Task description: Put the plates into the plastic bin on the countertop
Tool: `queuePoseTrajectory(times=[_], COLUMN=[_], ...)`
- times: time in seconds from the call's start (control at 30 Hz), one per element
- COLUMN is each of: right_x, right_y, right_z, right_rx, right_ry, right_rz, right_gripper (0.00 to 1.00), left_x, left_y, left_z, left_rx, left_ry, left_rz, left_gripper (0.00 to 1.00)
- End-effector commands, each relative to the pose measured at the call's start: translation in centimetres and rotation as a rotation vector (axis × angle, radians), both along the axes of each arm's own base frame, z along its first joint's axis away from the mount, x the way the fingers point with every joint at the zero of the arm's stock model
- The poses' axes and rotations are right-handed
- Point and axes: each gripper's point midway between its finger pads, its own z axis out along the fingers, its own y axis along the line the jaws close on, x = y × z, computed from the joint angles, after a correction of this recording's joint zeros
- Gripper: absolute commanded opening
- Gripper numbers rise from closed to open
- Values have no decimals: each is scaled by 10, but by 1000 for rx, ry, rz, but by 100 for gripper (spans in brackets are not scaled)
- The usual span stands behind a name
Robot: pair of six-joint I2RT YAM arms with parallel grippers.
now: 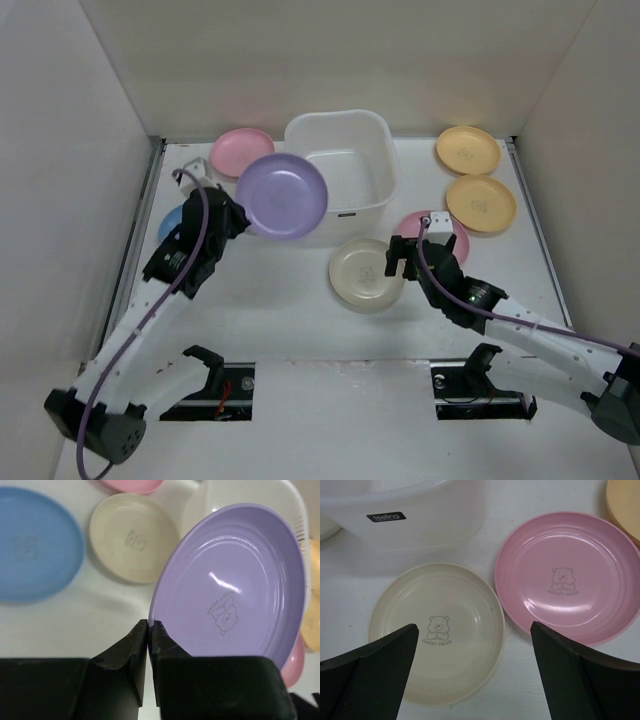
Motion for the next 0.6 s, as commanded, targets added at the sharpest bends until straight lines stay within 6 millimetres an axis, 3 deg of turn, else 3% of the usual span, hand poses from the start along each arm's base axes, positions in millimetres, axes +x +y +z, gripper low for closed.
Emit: queuePoseTrajectory(times=[0.0, 0.1, 0.23, 0.43, 0.57], right_x=[4, 4, 1, 2, 6], right_y=[7, 7, 11, 13, 12], right_z=[17, 18, 19, 16, 15], right_rx=[26, 20, 23, -13, -31], right_ry=[-10, -6, 0, 30, 40], right_rz=[-7, -9, 8, 9, 5], right_gripper=[100, 100, 100, 100, 100], left_x=[61, 110, 171, 249, 278], left_y=[-37, -61, -89, -130, -147], left_z=[60, 78, 83, 57, 39], left_rx=[-36, -43, -39, -10, -1], left_ry=[-170, -190, -191, -159, -138], left_rz=[-75, -112, -154, -222, -247], left_gripper=[1, 1, 1, 2, 2])
